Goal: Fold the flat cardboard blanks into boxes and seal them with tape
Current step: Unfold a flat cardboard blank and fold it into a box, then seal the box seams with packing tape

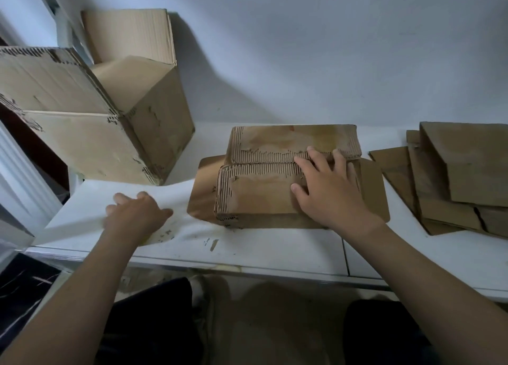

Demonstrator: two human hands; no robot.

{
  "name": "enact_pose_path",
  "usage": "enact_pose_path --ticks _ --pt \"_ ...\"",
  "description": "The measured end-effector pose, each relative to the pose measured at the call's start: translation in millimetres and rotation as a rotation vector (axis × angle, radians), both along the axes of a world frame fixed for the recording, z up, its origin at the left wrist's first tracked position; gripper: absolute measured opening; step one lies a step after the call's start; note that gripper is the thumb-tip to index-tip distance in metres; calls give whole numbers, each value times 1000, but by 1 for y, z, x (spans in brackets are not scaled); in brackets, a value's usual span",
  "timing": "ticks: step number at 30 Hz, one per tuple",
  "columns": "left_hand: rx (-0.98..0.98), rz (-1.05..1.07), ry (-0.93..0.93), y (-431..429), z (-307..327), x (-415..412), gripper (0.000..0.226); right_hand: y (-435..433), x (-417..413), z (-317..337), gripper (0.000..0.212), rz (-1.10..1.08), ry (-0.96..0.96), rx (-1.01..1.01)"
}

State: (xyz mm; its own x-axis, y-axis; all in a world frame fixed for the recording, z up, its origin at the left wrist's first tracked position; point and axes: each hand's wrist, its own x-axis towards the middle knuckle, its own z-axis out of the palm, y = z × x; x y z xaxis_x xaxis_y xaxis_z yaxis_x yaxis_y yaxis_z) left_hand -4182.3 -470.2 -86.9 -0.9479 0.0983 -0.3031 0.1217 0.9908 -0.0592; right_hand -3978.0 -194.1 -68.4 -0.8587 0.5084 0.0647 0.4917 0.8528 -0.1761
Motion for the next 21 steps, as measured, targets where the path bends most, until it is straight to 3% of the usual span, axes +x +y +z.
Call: enact_pose_path --ticks 4,6,10,13,17,21 --pt "19 -53 -158 -16 -8 -7 59 -5 -6 -2 56 -15 -1 -15" --pt "45 -145 -98 -15 -9 0 39 -7 -8 0 56 -29 -4 -28" --pt "218 -140 70 2 3 15 34 -11 -10 3 54 -47 -16 -39" --pt "591 -203 164 29 33 27 38 -8 -11 2 54 -45 13 -88" --pt "1140 -292 241 72 76 59 39 -5 -11 5 62 -1 188 -271" --pt "1407 -309 198 108 94 86 31 7 -7 10 80 73 255 -277"
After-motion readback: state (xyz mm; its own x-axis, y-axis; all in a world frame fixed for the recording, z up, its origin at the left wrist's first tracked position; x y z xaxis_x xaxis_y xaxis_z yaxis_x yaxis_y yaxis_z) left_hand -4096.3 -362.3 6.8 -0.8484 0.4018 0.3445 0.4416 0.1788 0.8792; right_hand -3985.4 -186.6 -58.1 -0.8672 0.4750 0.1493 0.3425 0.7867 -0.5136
